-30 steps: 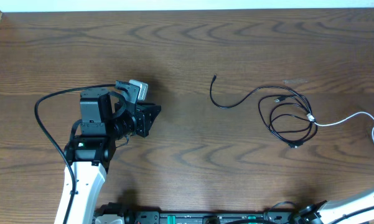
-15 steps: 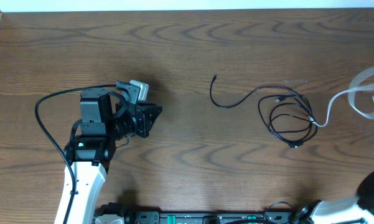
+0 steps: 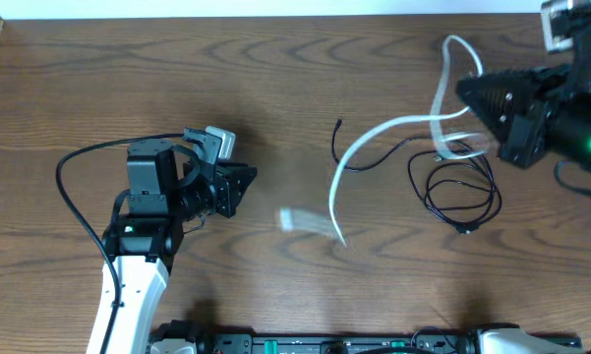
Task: Untangle cables
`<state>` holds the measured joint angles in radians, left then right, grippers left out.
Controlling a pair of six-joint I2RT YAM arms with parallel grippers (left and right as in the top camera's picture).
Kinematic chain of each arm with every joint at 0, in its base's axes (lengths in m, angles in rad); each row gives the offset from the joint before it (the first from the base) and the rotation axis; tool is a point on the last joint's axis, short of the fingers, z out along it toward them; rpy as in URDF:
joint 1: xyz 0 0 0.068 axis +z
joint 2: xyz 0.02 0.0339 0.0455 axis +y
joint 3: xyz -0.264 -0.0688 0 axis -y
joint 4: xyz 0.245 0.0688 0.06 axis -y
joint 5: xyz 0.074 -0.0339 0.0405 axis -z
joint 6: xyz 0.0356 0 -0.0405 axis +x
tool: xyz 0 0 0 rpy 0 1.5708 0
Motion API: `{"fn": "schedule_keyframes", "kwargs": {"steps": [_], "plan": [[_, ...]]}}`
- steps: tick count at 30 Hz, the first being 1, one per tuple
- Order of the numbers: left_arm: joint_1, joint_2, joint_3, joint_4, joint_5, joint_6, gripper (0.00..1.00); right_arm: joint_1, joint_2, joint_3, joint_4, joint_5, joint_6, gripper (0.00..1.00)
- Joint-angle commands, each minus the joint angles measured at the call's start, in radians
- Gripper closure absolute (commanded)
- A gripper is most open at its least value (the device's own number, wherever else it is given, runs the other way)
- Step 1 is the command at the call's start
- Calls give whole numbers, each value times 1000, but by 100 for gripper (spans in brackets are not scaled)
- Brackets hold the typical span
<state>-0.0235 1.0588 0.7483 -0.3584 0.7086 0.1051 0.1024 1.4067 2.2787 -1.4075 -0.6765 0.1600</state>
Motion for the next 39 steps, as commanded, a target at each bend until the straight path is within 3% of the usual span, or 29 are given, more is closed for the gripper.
{"fn": "schedule_keyframes", "kwargs": {"steps": [1,10,16,22,31,39], "plan": [[-2,-1,-7,0,14,-5,79,26,-39,13,4,137,45,99],[-2,-1,-7,0,14,-5,79,23,4,13,-78,449,34,99],[-2,-1,-7,0,14,-5,79,19,68,13,-76,845,80,99],[-2,-1,-7,1,13,-3,79,-127,107,13,-145,1183,204,99],[-2,-1,-7,1,12,19,79,-626,154,13,-116,1073,239,99],[-2,-1,-7,8,5,22,79,-904,177,13,-88,975,308,99]]}}
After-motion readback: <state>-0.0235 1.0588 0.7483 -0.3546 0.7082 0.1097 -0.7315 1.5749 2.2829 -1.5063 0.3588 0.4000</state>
